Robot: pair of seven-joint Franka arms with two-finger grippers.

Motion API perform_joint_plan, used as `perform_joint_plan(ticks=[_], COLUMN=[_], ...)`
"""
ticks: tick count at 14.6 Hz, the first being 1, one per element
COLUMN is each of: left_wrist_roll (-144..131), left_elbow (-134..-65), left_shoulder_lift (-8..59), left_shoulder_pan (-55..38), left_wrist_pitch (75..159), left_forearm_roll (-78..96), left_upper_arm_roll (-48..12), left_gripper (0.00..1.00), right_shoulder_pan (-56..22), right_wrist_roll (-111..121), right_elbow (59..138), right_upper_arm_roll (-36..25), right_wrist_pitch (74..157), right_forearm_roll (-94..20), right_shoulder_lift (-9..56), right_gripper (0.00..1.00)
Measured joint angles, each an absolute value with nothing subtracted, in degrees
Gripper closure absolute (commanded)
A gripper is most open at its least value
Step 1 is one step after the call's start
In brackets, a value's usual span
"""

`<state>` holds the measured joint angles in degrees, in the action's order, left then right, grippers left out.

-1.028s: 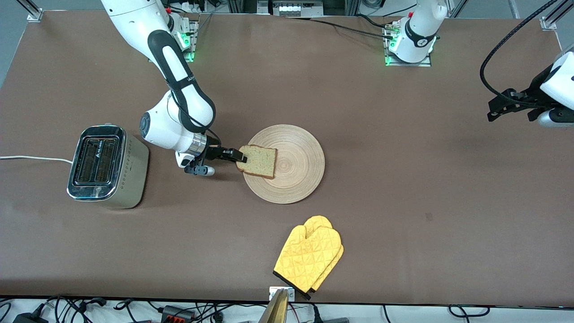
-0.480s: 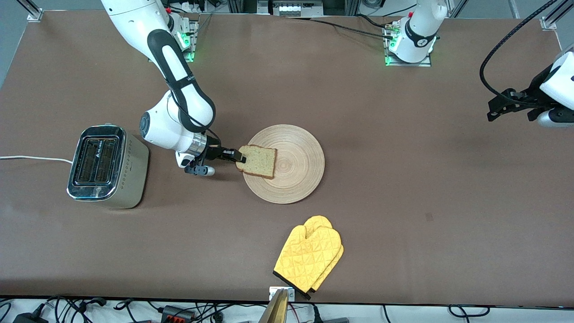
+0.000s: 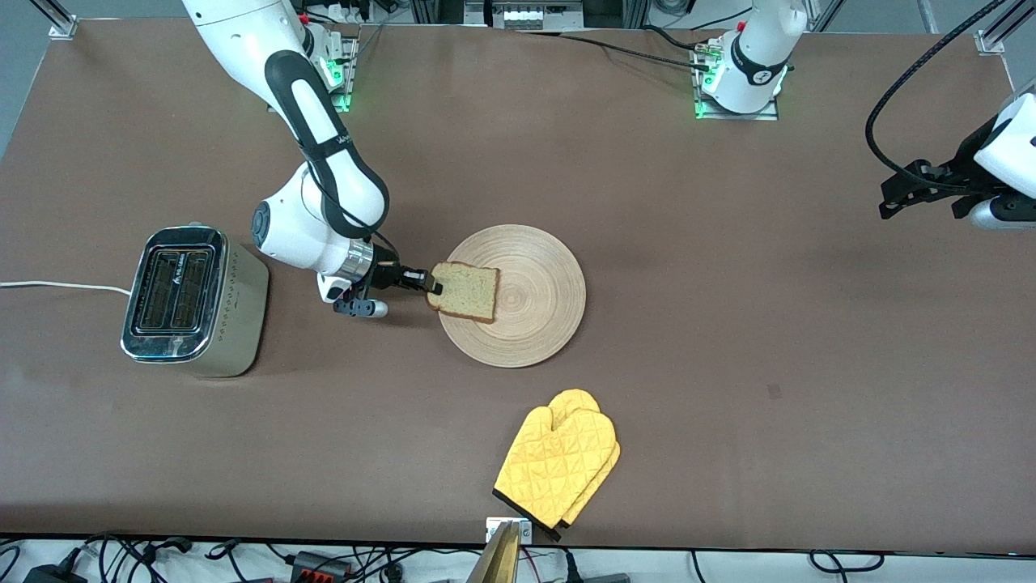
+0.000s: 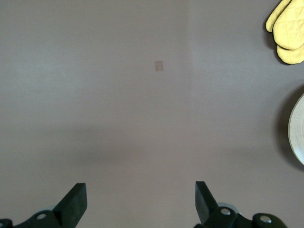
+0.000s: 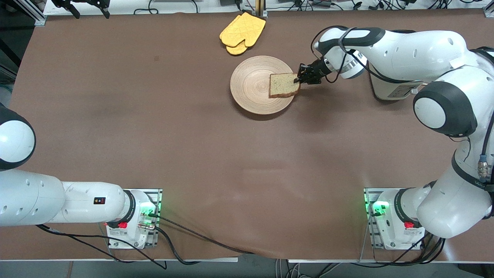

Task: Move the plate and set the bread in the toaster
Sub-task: 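Close the right gripper on the edge of the bread slice, then lift the bread with the right gripper and carry it over the toaster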

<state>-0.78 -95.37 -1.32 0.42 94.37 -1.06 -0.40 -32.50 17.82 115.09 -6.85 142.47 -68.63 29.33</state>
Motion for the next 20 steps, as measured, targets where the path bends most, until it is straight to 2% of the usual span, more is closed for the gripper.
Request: perform_joint_plan(ticks=[10,13,15,20], left_wrist_roll=[-0.78,-0.78,-0.78,-0.78], left_elbow=[-95.40,-95.41,-95.41,-95.42], left_shoulder_lift=[-0.96,-0.95,-0.94,-0.94], left_shoulder_pan=[0.42,0.42,0.42,0.42], left_wrist_pitch=[94.37,94.37,94.37,94.37], left_forearm_roll=[-1.06,-1.06,-1.05,-1.05], left_upper_arm_roll=[-0.40,-0.40,-0.40,-0.40], left_gripper=[0.00,0.00,0.00,0.00], right_shoulder_pan=[-32.51,-32.42,-32.49,-32.31], right_wrist_roll=[12.84,5.08,0.25,-0.84], right_elbow=[113.65,111.87,108.90,96.93], right_upper_arm_roll=[-9.26,-11.60,-14.17,-26.25], right_wrist_pitch=[137.96,133.48,127.02,102.65], right_forearm_roll=[-67.81,-56.90,-48.12,-30.22], right_shoulder_lift=[26.79,23.94,22.04,19.77], right_gripper=[1.00,1.00,1.00,1.00])
